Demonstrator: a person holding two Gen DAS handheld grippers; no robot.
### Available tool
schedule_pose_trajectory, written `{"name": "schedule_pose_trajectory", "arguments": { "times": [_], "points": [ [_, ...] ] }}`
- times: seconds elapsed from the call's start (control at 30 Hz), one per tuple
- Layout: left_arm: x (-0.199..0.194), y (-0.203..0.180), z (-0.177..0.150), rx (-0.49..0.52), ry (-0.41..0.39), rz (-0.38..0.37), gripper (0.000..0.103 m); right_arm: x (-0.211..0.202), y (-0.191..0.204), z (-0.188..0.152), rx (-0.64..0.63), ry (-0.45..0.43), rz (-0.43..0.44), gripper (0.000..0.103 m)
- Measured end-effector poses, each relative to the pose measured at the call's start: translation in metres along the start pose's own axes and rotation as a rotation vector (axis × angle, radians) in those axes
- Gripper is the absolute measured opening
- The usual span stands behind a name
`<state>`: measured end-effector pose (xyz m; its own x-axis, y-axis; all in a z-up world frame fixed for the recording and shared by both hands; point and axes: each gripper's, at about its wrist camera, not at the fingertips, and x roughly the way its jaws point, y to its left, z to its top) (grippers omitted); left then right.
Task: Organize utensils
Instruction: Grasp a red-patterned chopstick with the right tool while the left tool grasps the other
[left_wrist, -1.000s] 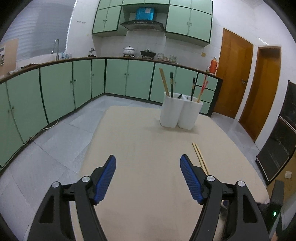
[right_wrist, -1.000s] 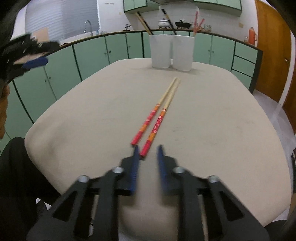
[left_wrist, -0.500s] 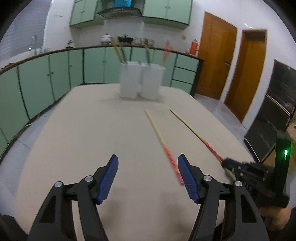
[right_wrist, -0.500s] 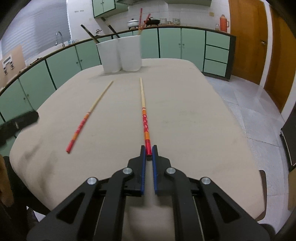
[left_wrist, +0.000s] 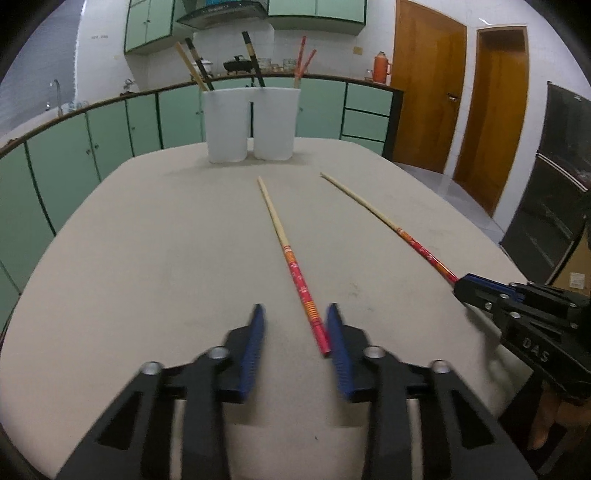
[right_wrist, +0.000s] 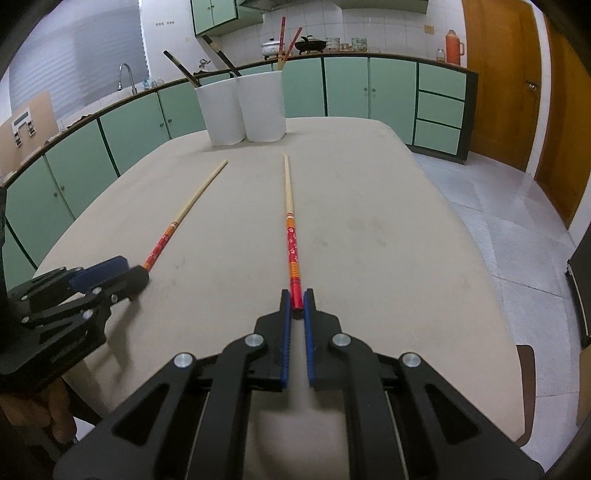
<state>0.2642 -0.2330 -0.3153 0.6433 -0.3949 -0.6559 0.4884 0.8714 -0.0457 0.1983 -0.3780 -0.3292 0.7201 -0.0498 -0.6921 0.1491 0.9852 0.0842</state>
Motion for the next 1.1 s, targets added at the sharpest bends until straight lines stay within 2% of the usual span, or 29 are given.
{"name": "schedule_pose_trajectory", "arguments": {
  "times": [0.03, 0.07, 0.3, 0.37, 0.5, 0.57, 0.63, 0.7, 0.77, 0.8, 0.87, 0.97, 1.1],
  "points": [
    [0.001, 0.000, 0.001, 0.002, -0.005, 0.014, 0.007, 0.000, 0.001, 0.000, -0.003, -0.001, 0.000, 0.006],
    [0.000, 0.001, 0.001, -0.002, -0.008, 0.022, 0.006, -0.001, 0.002, 0.000, -0.005, 0.000, 0.001, 0.006],
    [-0.013, 0.030, -0.004, -0.092, -0.047, 0.112, 0.006, -0.002, 0.014, 0.001, -0.023, -0.005, 0.022, 0.006],
    [-0.017, 0.036, -0.009, -0.099, -0.034, 0.131, 0.006, -0.003, 0.021, 0.000, -0.029, -0.005, 0.038, 0.006],
    [-0.021, 0.036, -0.017, -0.072, -0.019, 0.150, 0.008, -0.001, 0.027, -0.004, -0.031, -0.007, 0.031, 0.013],
    [-0.021, 0.035, -0.017, -0.058, -0.022, 0.151, 0.023, -0.002, 0.025, -0.005, -0.018, -0.009, 0.026, 0.015],
    [-0.021, 0.037, -0.019, -0.061, -0.022, 0.139, 0.025, -0.001, 0.027, -0.005, -0.022, -0.010, 0.023, 0.015],
    [-0.019, 0.038, -0.017, -0.051, -0.023, 0.126, 0.024, 0.001, 0.027, -0.004, -0.031, -0.011, 0.022, 0.015],
    [-0.017, 0.042, -0.014, -0.055, -0.023, 0.121, 0.008, 0.004, 0.027, -0.002, -0.035, -0.011, 0.020, 0.014],
    [-0.015, 0.046, -0.012, -0.063, -0.015, 0.116, 0.006, 0.005, 0.027, 0.000, -0.031, -0.008, 0.020, 0.013],
    [-0.017, 0.048, -0.012, -0.078, -0.004, 0.100, 0.006, 0.004, 0.026, 0.001, -0.022, 0.001, 0.023, 0.006],
    [-0.030, 0.049, -0.006, -0.099, 0.007, 0.080, 0.006, -0.012, 0.024, 0.009, -0.005, -0.022, 0.031, 0.006],
    [-0.067, 0.053, 0.014, -0.112, -0.027, 0.065, 0.006, -0.053, 0.027, 0.028, 0.013, -0.086, 0.051, 0.006]
  ]
}}
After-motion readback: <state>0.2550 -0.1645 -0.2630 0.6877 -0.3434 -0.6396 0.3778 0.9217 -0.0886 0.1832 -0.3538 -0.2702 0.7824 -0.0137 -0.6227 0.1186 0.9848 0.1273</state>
